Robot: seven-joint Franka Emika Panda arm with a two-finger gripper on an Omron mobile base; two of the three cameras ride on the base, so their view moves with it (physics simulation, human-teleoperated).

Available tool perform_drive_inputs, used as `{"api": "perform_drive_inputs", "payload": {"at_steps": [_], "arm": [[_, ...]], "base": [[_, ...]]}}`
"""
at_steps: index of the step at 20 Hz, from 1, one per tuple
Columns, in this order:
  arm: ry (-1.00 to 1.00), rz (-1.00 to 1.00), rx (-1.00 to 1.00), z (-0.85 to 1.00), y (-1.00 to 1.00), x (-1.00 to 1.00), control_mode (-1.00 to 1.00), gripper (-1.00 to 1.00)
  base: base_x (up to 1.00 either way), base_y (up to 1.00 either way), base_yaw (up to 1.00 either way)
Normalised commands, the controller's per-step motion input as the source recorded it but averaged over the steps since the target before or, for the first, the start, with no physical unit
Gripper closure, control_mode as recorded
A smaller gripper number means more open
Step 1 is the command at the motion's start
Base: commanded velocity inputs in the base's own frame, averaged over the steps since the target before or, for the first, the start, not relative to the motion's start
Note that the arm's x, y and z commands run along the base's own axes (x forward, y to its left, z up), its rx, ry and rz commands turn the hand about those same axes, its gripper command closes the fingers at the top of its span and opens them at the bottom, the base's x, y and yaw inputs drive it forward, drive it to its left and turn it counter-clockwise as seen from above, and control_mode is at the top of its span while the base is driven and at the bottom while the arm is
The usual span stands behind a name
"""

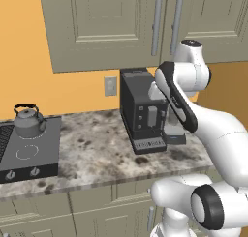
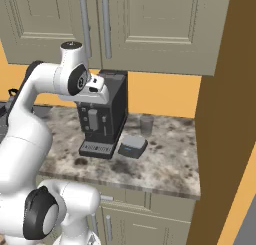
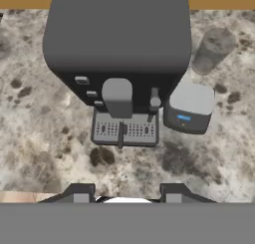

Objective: Pick the pan from the cabinet and place it on the stove. Then turn on the stove burner for the pan.

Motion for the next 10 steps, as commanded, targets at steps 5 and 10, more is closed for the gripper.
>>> {"api": "perform_drive_inputs", "payload": {"at_steps": [5, 10], "arm": [[0.01, -0.02, 0.00, -0.01, 0.02, -0.02, -1.00, -1.00], [-0.15, -0.14, 0.00, 0.11, -0.08, -0.21, -1.00, -1.00]], "base": [[0.00, 0.00, 0.00], [0.00, 0.00, 0.00]]}}
